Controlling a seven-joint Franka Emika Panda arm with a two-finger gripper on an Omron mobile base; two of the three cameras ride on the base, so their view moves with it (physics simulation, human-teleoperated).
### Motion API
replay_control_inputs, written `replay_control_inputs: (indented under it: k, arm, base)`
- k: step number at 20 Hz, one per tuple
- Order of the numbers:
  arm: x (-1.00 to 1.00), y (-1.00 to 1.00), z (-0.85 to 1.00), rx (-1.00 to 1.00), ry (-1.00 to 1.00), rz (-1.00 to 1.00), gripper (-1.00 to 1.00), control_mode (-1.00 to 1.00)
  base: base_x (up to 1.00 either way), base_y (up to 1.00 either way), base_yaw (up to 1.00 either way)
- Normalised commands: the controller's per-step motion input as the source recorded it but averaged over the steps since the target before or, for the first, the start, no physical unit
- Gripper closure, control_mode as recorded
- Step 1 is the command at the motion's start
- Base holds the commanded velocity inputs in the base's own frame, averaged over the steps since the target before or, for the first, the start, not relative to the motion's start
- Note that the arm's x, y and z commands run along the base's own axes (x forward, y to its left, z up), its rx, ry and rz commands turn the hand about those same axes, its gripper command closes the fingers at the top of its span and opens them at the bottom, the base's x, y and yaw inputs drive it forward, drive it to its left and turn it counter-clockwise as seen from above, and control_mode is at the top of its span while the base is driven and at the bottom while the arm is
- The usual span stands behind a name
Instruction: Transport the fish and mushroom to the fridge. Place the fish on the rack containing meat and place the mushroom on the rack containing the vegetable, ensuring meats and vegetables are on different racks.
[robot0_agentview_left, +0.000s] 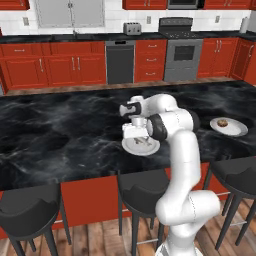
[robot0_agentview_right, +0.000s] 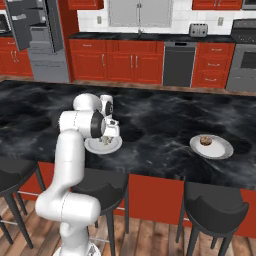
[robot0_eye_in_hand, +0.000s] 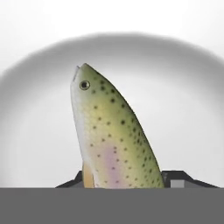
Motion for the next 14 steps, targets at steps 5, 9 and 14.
replay_control_inputs:
  k: [5,9,14]
  arm:
    - [-0.71,0.22,0.05,0.0,-0.09,0.0,1.0,-1.0]
    - [-0.82,0.03,0.6,-0.04,-0.19,0.0,1.0,-1.0]
    - [-0.95,-0.03,0.9,0.0,-0.15,0.0,1.0,-1.0]
  base:
    - [0.0,0.0,0.0]
    - [0.0,0.0,0.0]
    - [0.0,0.0,0.0]
